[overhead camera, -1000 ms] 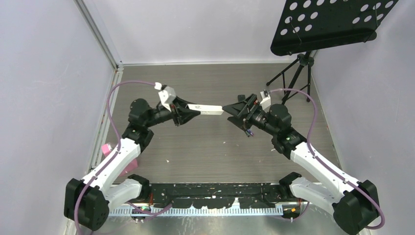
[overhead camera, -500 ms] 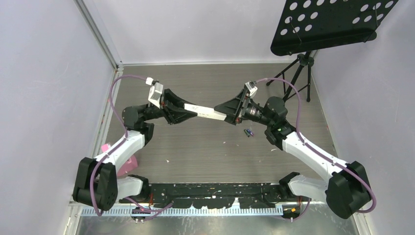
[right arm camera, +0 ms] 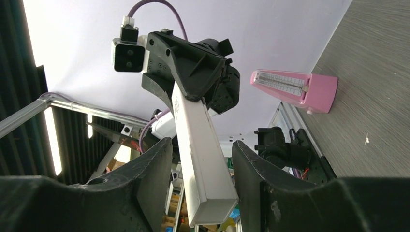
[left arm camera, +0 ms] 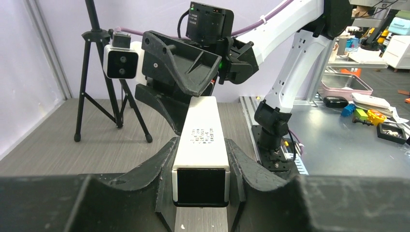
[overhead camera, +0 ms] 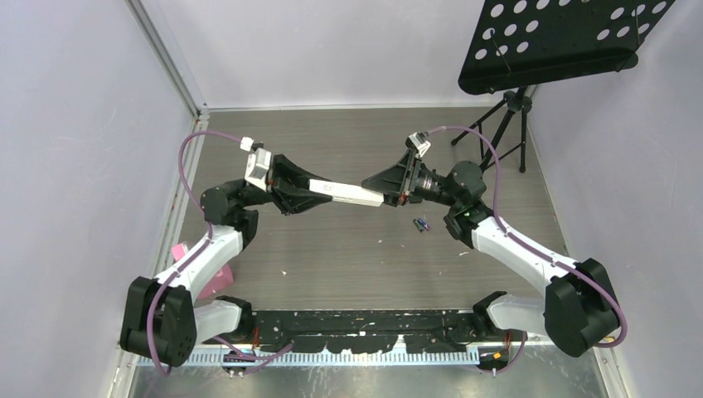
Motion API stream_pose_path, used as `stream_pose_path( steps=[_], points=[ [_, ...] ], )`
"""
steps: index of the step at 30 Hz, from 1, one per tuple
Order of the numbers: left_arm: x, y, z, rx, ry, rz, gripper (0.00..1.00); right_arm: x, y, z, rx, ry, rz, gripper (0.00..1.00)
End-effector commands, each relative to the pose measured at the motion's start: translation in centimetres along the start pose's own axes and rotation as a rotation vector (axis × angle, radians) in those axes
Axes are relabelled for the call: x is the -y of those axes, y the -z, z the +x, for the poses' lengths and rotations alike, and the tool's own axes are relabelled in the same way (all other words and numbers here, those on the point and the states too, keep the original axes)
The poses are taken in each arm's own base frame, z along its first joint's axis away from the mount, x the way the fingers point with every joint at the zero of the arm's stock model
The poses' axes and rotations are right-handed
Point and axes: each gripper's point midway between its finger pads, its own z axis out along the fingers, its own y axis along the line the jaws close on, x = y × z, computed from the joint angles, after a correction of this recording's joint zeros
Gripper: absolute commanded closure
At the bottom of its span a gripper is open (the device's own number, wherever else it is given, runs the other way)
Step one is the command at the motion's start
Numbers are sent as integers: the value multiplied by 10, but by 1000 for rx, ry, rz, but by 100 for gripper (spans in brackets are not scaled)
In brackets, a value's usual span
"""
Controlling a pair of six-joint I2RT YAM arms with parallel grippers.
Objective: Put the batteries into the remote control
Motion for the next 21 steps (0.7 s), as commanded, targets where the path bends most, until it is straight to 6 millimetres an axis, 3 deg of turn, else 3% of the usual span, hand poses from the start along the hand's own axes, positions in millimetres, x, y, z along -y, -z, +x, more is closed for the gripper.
stream_pose_path(
  steps=[1,12,21],
  points=[
    [-1,-2,-20,43,-82,-20,100,-38,4,10,-58,93,-134,47],
    [-7,-1,-25,24,-57,-89,100,-38,8,15,-77,118,-172,86],
    [-23,14,-26,-13,-41,-217,100,-19,16,11,-52,104,-152,88]
  ],
)
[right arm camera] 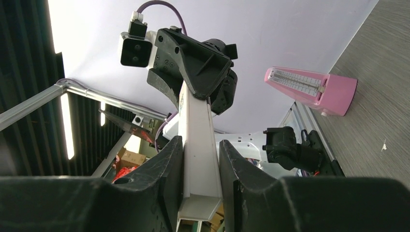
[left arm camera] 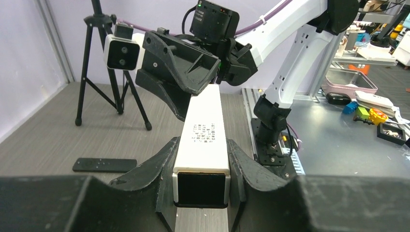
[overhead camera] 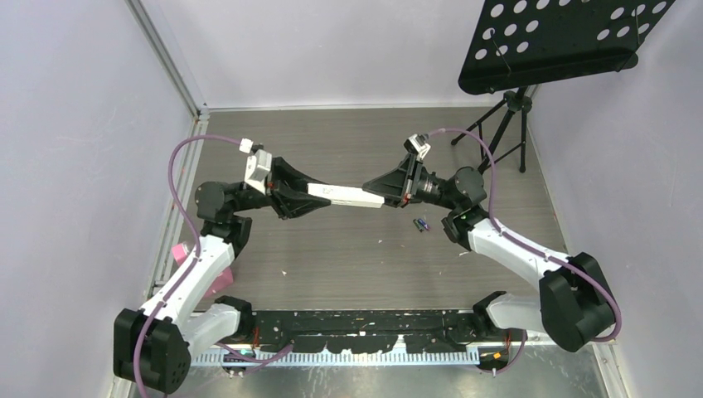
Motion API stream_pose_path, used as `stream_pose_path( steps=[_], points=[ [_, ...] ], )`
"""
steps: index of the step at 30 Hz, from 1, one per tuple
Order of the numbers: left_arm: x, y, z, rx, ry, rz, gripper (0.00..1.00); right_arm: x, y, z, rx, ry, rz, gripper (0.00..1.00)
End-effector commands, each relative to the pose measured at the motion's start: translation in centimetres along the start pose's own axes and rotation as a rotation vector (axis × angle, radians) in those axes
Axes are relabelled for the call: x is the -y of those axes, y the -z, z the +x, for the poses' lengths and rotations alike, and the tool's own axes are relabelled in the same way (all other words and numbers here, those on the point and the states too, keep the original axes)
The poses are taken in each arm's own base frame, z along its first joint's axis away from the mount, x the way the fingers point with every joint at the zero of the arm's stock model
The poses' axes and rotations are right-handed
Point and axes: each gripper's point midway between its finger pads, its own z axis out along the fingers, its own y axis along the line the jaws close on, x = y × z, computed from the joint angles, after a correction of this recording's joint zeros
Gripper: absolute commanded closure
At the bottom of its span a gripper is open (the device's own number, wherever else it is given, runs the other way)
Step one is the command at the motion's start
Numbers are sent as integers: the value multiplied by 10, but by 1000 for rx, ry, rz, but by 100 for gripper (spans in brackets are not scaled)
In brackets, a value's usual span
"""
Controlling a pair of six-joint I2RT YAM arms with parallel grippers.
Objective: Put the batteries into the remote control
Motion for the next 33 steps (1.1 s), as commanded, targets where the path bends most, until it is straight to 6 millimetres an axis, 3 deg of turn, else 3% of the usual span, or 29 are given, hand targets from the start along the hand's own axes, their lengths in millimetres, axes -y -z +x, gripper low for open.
stream_pose_path(
  steps=[1,7,13,26,33],
  points=[
    [-34,12,-20,40,-42,-180,100,-10,11,7,-36,75,-68,88],
    [-42,15,-25,61,-34,-224,100,-8,14,6,-30,70,-92,81],
    [-49,20,-22,45,-34,-273,100,16,15,4,-20,72,20,69],
    [-54,22,-31,60,-3,-314,100,30,29,0,-5,142,90,60],
    [-52,22,-31,57,-2,-302,100,29,34,-7,18,148,95,61]
  ],
)
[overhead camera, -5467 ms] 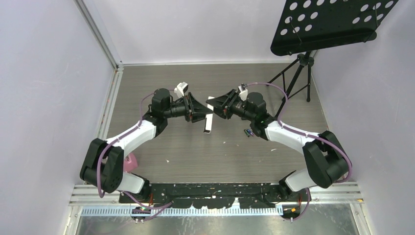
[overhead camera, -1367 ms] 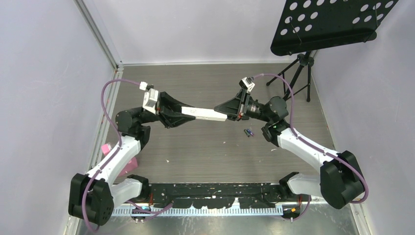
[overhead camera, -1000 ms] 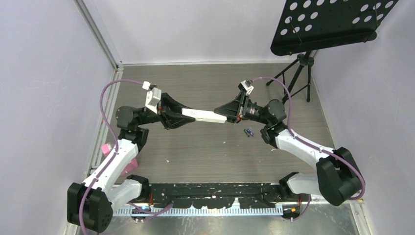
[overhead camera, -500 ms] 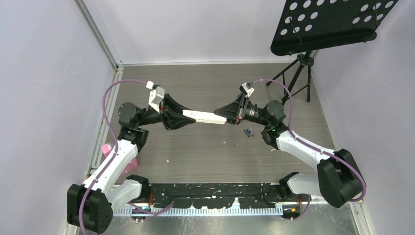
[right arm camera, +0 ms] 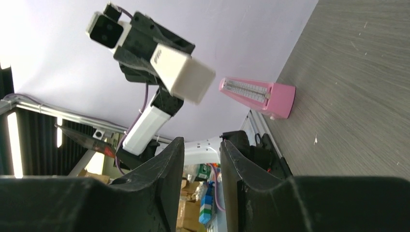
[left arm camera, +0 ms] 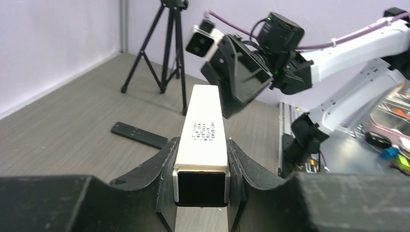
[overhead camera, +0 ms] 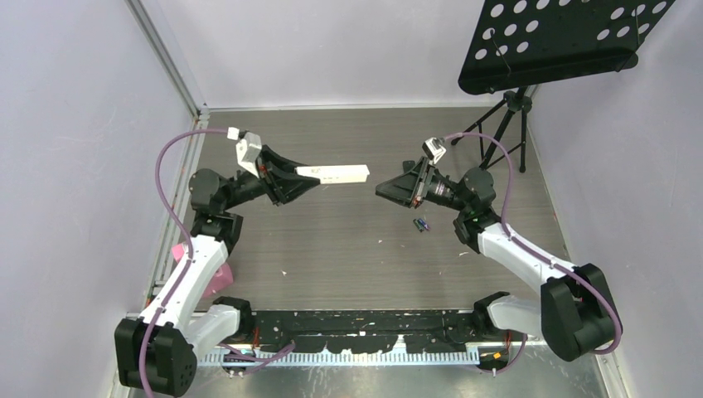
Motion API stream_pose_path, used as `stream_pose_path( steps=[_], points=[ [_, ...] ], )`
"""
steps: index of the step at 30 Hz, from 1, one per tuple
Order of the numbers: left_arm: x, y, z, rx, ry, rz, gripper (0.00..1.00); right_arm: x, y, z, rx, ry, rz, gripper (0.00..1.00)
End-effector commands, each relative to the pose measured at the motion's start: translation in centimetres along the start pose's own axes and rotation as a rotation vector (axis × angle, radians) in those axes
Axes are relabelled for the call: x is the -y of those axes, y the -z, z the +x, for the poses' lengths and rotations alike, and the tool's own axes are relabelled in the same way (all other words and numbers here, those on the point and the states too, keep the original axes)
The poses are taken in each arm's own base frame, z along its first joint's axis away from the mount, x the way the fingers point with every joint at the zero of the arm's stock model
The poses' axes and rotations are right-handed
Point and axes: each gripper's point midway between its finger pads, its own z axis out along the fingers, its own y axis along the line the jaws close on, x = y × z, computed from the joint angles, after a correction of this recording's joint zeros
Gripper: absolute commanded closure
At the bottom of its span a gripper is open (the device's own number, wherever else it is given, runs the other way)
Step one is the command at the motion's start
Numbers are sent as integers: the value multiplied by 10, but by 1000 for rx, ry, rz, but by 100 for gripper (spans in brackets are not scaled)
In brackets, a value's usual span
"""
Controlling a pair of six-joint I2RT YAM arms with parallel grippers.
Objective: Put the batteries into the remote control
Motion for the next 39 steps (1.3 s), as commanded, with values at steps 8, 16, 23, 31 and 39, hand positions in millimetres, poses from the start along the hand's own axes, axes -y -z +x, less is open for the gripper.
stream_pose_path(
  steps=[8,16,23,31,39],
  points=[
    [0,2,-20,41,-165,-4,100,-26,7,-3,33,67,-13,46],
    [21,7,-4,-14,-234,123,100,-11,6,-18,79,93,197,30],
    [24,8,0,-25,-235,143,100,-12,-10,-10,23,99,220,32],
    [23,9,6,-37,-222,149,100,-17,-26,2,-29,104,210,56],
    [18,13,14,-91,-233,106,100,-12,-25,5,-41,96,238,85]
  ],
)
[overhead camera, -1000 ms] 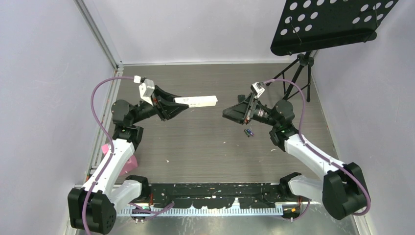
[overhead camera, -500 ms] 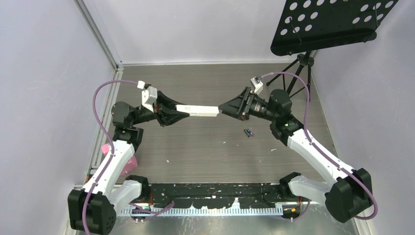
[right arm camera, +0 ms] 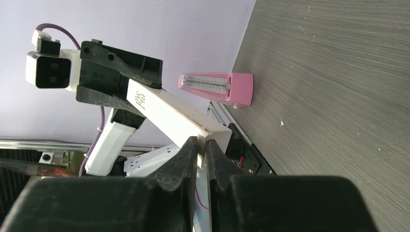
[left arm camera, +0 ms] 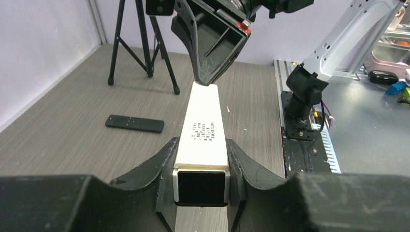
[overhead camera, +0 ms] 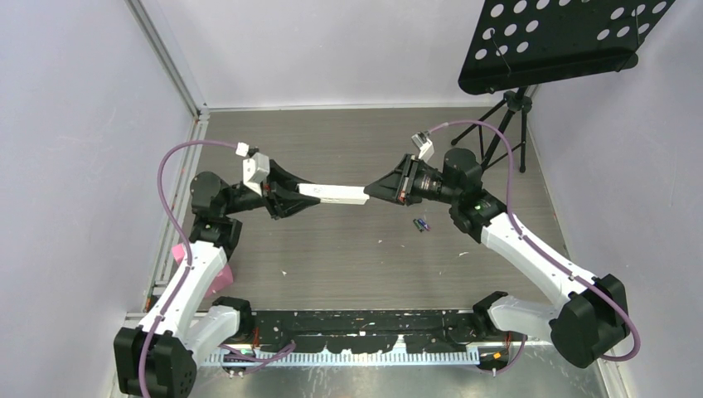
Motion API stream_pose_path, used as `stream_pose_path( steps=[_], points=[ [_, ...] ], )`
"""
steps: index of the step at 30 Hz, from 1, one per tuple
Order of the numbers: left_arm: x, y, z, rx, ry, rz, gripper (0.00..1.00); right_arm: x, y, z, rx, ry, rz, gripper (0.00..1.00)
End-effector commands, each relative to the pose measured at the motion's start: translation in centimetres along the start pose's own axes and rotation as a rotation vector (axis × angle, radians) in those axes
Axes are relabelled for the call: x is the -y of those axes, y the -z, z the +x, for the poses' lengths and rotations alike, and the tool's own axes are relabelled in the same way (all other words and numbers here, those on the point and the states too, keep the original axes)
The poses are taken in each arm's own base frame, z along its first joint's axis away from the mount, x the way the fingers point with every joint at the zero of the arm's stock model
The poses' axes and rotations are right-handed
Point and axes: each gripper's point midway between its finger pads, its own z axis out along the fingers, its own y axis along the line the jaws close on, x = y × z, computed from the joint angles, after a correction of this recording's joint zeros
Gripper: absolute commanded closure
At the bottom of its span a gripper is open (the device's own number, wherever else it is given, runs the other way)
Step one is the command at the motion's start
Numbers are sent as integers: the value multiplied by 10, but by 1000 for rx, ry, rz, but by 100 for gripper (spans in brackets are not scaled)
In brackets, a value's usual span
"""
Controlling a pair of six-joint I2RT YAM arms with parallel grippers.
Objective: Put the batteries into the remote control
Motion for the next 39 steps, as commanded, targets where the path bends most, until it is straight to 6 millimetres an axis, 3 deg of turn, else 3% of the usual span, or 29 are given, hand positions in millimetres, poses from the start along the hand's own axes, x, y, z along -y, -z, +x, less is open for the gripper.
stream_pose_path(
  steps=[1,3,11,18,26,32,39],
  points=[
    [1,3,-8,-16,-75,-21,100,-15,0,-6,10,33,-15,89],
    [0,3,-7,-21,-76,-27,100,-16,1,-6,5,21,-14,98],
    [-12,6,1,-58,-37,-107,100,-21,7,-15,79,31,-4,99],
    [-9,16,24,-138,59,-168,100,9,8,-33,220,47,113,99],
    [-1,34,59,-288,169,-237,100,49,10,-36,287,18,221,100],
    [4,36,61,-300,168,-233,100,111,7,-31,317,-22,381,99],
    [11,26,41,-221,119,-152,100,194,-3,2,237,-89,546,99]
  ],
)
